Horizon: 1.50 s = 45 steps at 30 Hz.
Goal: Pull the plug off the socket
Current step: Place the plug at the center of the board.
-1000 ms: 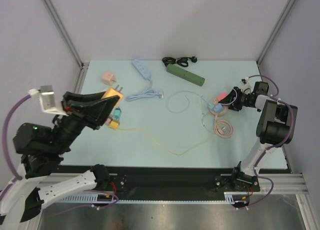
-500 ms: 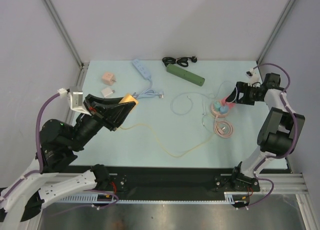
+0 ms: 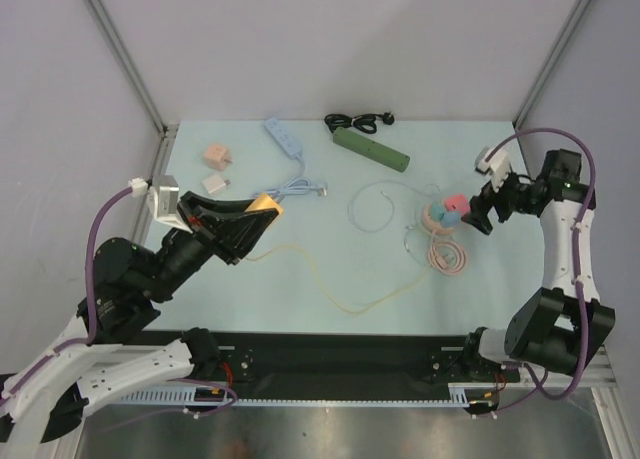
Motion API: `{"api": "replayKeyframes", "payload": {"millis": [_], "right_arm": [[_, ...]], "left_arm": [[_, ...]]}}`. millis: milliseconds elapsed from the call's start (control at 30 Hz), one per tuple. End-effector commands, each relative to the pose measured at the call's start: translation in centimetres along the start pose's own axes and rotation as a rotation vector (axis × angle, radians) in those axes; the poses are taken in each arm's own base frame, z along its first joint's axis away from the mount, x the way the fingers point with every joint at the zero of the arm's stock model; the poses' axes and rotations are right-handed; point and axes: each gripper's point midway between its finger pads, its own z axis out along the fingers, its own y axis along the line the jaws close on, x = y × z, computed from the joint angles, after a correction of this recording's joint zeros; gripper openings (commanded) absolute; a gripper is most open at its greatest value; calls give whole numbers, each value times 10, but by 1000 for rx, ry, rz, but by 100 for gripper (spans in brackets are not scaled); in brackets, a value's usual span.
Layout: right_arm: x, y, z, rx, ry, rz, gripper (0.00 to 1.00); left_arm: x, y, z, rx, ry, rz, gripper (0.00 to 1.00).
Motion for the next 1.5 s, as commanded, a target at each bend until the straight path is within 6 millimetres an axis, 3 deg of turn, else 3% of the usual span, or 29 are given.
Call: {"api": "replayKeyframes", "payload": {"millis": [0, 100, 200, 233, 267, 300, 633, 933, 1067, 1233, 1267, 1367, 1400, 1467], "right_arm": [[5, 94, 4, -374, -88, -351, 100], [21, 134, 18, -527, -80, -480, 100], [30, 144, 35, -534, -55, -524, 99], [33, 157, 43, -578, -32, -560, 98], [49, 154, 50, -565, 30, -567, 97], [52, 163, 57, -587, 44, -589, 95], [99, 145, 80, -554, 276, -738, 71], [102, 135, 105, -499, 315, -834, 61], [112, 137, 110, -508, 355, -857, 55], [125, 138, 108, -524, 409, -856, 36], [125, 138, 107, -520, 414, -852, 31], [104, 132, 98, -443, 392, -792, 0], [81, 124, 95, -381, 361, -741, 0], [51, 127, 75, -353, 314, -674, 0]], "left_arm": [[-2, -2, -2, 18, -13, 0, 0], [2, 0, -5, 14, -10, -12, 0], [4, 0, -7, 15, -8, -21, 0], [5, 1, -7, 13, -7, -24, 0], [5, 1, -8, 13, -8, -27, 0], [6, 1, -9, 13, -8, -30, 0], [17, 6, -13, 3, 9, -52, 0], [18, 7, -18, 1, 5, -73, 0], [18, 7, -23, 3, 4, -81, 0], [21, 9, -28, -1, 2, -97, 0], [24, 11, -29, -7, 8, -98, 0], [29, 14, -30, -19, 19, -102, 0], [31, 16, -31, -27, 23, -101, 0], [37, 21, -31, -47, 37, -100, 0]]}}
